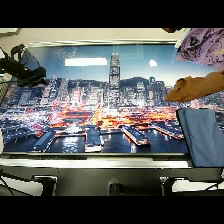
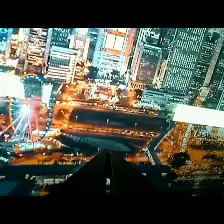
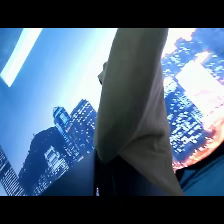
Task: Fold the clothes and pants, and hang the long-sleeved shirts on hangers.
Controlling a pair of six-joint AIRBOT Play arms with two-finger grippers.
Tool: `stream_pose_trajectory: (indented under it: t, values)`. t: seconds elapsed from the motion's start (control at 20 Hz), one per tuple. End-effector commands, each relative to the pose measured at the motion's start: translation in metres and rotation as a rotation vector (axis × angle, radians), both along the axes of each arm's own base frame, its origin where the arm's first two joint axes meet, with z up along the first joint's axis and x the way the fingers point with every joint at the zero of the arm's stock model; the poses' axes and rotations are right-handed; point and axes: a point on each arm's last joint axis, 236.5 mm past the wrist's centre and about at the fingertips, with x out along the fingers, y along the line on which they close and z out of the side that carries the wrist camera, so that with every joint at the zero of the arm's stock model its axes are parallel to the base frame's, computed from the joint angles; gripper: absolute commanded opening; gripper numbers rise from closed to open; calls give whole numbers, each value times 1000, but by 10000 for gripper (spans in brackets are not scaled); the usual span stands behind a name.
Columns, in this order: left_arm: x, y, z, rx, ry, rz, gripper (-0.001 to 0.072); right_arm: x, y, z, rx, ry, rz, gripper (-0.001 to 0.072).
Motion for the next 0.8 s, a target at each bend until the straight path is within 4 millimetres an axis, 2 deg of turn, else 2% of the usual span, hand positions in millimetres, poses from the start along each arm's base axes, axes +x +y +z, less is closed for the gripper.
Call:
stream_pose_trajectory:
  t: [0.0, 0.35, 0.5, 0.65, 0.75]
  values:
    - [-2, -1, -1, -2, 9, 3, 20, -32, -19, 9, -20, 72, -130, 21]
    - [-5, -1, -1, -2, 22, 0, 20, -91, -24, 24, -46, 202, -286, 21]
    - [-5, -1, -1, -2, 22, 0, 20, -108, -20, 27, -45, 248, -299, 21]
    - [-5, -1, -1, -2, 24, -1, 20, -131, -15, 15, -35, 355, -306, 21]
    - [-6, -1, -2, -1, 25, -1, 20, -152, -17, 0, -53, 461, -297, 22]
